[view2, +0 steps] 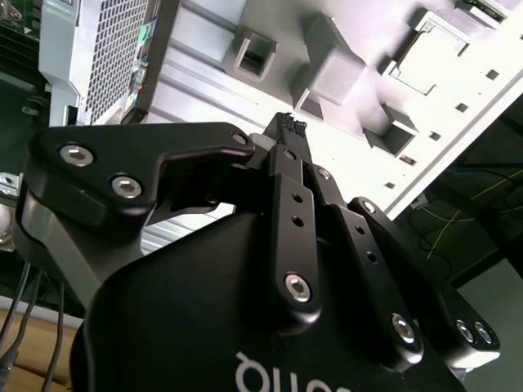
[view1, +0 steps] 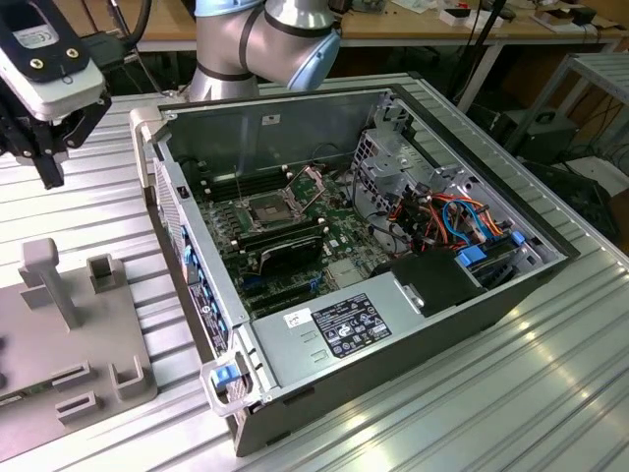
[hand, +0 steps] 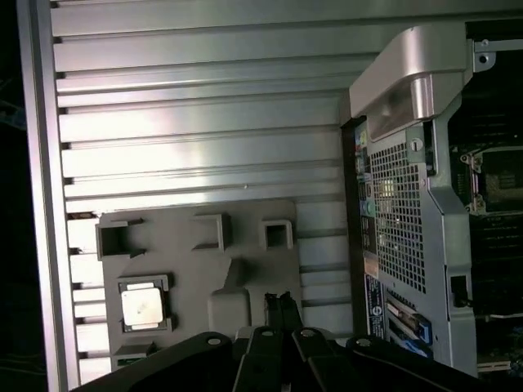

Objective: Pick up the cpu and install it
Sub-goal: 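Reach for the cpu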

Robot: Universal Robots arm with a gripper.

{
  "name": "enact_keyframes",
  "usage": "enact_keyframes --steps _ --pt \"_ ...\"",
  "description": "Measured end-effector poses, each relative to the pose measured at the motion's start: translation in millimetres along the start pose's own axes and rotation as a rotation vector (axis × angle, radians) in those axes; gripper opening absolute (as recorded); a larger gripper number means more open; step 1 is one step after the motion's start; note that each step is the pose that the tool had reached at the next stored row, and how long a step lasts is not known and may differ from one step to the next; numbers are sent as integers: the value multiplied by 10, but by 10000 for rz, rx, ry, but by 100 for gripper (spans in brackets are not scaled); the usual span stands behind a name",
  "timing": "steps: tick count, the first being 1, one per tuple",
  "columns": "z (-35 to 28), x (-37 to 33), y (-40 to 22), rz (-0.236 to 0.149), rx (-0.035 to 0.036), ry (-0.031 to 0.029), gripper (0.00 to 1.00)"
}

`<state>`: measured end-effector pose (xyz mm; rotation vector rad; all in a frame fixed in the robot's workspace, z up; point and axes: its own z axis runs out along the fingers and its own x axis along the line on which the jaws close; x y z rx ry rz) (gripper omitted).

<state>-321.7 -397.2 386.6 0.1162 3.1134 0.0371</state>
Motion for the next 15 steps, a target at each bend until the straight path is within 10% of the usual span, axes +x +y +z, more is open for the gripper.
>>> enact_keyframes --steps 15 --pt "28 344 -27 -2 0 1 11"
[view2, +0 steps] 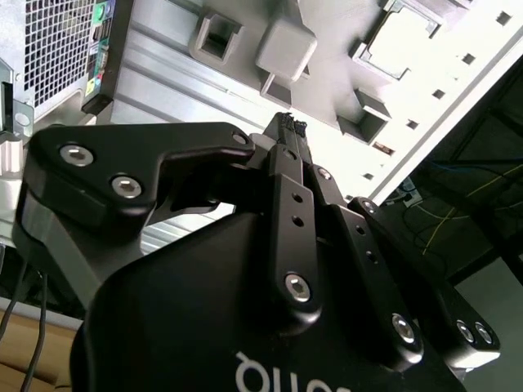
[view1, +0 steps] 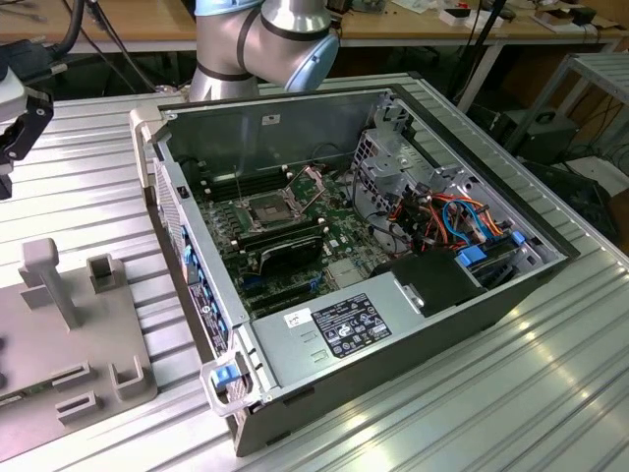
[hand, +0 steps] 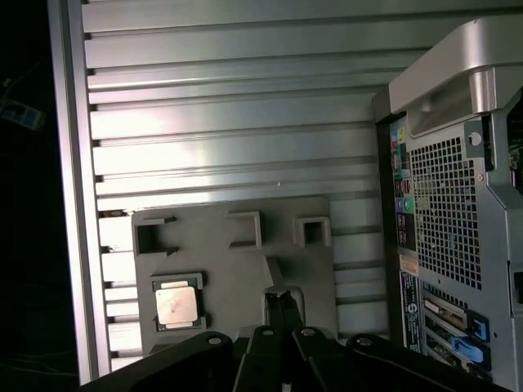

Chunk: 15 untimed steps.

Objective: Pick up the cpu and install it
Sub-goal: 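Reach for the cpu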

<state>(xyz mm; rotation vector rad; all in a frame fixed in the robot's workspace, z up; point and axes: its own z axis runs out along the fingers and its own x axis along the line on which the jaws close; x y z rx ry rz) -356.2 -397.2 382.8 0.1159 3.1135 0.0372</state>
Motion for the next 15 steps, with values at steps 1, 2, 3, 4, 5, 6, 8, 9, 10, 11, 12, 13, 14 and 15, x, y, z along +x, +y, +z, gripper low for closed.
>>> enact_keyframes --steps 1,2,3,4,5,6,8,9,10,11,12,13,14,15 --pt "0 1 0 1 0 0 11" --pt "0 2 0 1 0 0 11" --pt "0 2 0 1 0 0 11" --pt "0 3 0 1 0 0 11" --pt "0 3 0 2 1 0 11" --pt "0 3 0 1 0 0 11" --pt "0 3 0 2 1 0 11" --pt "0 3 0 1 1 0 11" --pt "0 4 -1 1 0 0 11" --pt "0 7 -3 2 0 0 11" --pt "0 10 -6 3 0 0 11" --pt "-1 13 -11 3 0 0 11" --pt "-1 16 -17 1 0 1 11" --pt "-2 22 -27 1 1 1 11"
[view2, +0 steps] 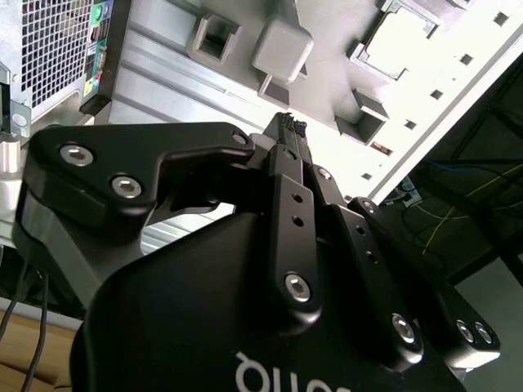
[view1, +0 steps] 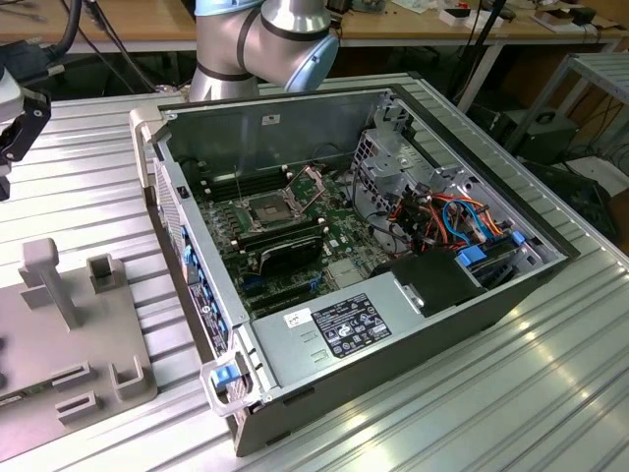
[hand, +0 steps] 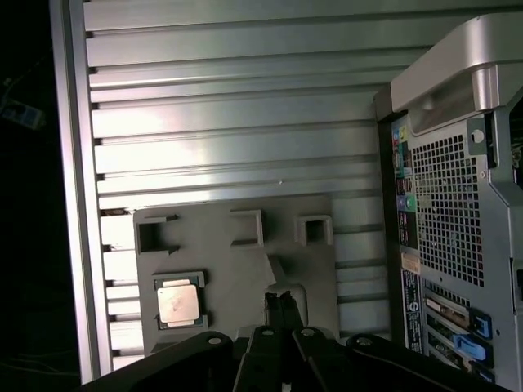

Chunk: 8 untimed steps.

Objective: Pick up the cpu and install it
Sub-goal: 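Reach for the cpu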

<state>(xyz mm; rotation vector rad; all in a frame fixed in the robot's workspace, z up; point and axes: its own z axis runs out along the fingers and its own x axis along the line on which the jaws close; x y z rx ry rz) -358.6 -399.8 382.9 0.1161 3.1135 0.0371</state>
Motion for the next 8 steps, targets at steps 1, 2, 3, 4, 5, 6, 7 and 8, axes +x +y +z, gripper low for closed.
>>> enact_keyframes --steps 1,2,3,4,5,6,7,8 --pt "0 4 -7 0 0 -1 11" --pt "-1 14 -22 0 0 -1 11" --pt "-1 25 -39 1 -1 -1 11" --pt "-2 31 -46 2 0 -1 11" --pt "-1 37 -51 1 -1 -2 11" --pt "-2 57 -59 0 0 -1 11" --pt "-1 74 -65 1 0 -1 11" --pt "-1 90 -70 0 0 0 11"
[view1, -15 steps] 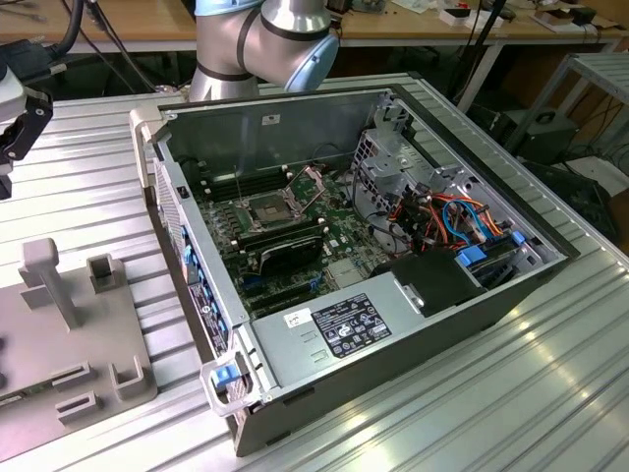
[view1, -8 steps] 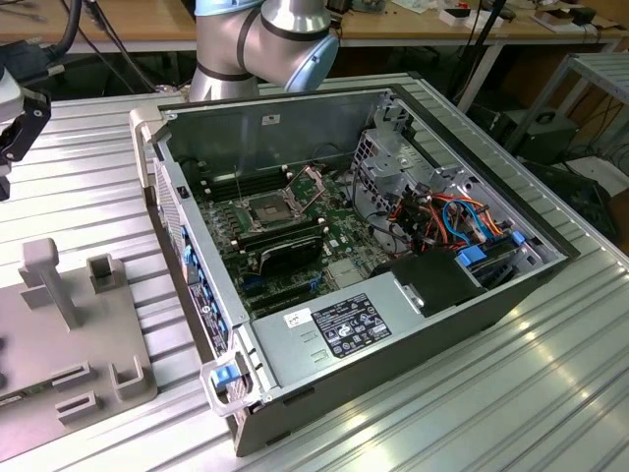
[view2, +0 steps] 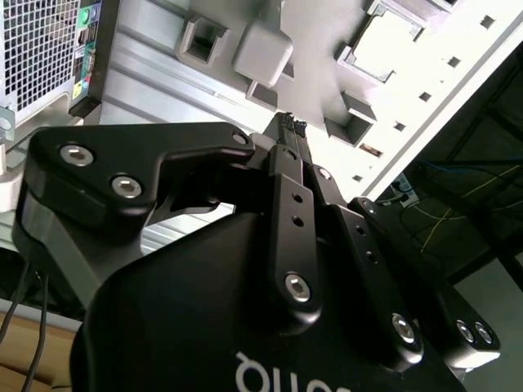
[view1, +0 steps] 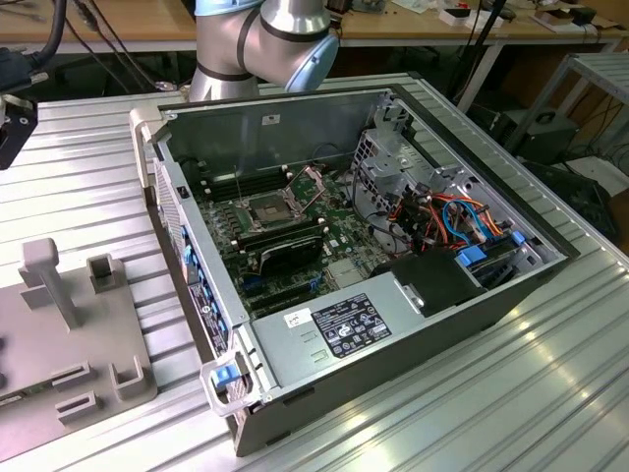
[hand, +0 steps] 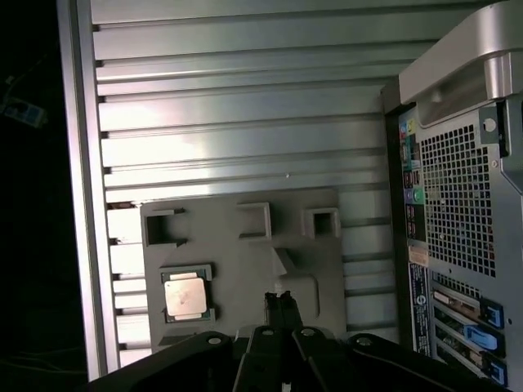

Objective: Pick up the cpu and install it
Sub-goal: 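Reach for the cpu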

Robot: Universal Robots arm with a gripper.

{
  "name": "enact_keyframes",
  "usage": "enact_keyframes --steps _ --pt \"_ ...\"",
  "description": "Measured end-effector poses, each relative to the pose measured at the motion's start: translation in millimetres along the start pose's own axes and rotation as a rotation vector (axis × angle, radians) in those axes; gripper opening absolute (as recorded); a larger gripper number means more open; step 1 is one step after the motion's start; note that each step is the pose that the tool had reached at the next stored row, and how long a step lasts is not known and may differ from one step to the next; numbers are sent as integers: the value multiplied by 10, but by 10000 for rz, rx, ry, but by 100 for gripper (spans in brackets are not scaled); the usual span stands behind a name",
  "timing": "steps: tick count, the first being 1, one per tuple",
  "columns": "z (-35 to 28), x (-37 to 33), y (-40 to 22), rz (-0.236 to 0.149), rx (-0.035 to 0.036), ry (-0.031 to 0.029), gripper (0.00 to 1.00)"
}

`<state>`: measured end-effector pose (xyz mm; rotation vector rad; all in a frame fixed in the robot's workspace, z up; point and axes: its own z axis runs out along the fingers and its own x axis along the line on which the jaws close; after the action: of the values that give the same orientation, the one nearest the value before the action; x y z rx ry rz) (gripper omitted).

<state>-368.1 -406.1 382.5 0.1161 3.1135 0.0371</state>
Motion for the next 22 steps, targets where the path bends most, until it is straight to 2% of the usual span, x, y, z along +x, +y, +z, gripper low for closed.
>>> enact_keyframes --steps 4,6,8,9,12,22 --pt "5 96 -29 -1 0 -1 11" --pt "16 200 -51 -1 0 -1 11" --pt "22 256 -60 -1 0 -1 11" --pt "29 315 -70 0 0 -1 11" --pt "50 418 -83 -1 0 -1 11" --pt "165 591 -104 -1 1 20 11"
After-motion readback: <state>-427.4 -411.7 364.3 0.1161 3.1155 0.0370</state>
